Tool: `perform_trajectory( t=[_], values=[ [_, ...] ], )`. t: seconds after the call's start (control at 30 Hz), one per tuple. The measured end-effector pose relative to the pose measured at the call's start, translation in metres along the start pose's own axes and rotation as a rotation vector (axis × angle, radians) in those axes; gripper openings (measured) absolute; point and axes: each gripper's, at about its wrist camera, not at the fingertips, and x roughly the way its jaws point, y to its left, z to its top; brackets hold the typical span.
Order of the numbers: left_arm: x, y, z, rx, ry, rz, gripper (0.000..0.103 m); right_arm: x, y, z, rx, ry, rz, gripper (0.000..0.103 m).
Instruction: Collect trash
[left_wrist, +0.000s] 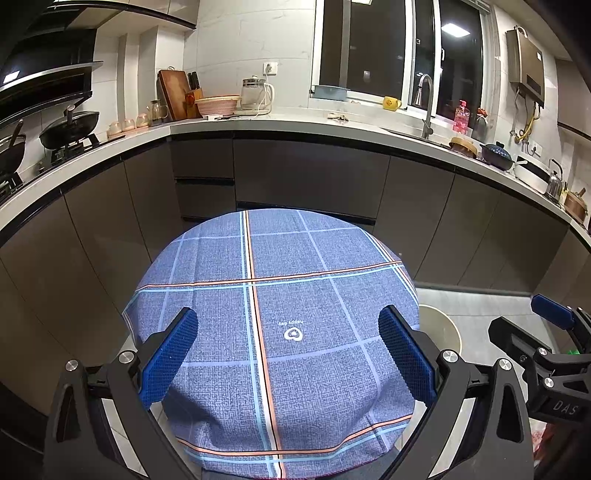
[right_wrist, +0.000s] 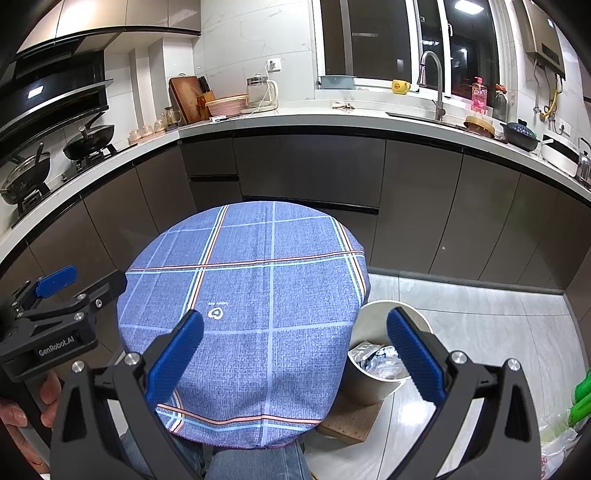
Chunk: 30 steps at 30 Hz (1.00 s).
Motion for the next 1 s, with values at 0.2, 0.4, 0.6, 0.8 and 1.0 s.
perform_trajectory(
  t=[0.2, 0.4, 0.6, 0.8, 1.0],
  values=[
    [0.0001, -0.0001, -0.0005, -0.002, -0.001, -0.001, 0.095, 0.0011, -0.0005, 0.0012, -0.004, -0.001, 0.003, 0.1],
    [0.0011, 0.0006, -0.0002, -0.008, -0.001, -0.004, 0.095, 0.0029, 0.0003, 0.0042, -0.007, -0.004, 0.005, 0.1],
    [0.001, 0.0016, -0.0005, -0.011, -0.001, -0.007, 0.095, 0.002, 0.0021, 0.0046, -0.015, -0.011, 0.006, 0.1],
    [-0.0008, -0.0003, -0.0014, -0.007, -0.006, -0.007, 0.095, 0.0002, 0.0037, 0.0062, -0.016, -0.02, 0.005, 0.1],
    [-0.0011, -0.0009, -0.0016, -0.007, -0.006, -0.007, 0.095, -0.0005, 0.0037, 0.0067, -0.018, -0.022, 0.006, 0.1]
  ],
)
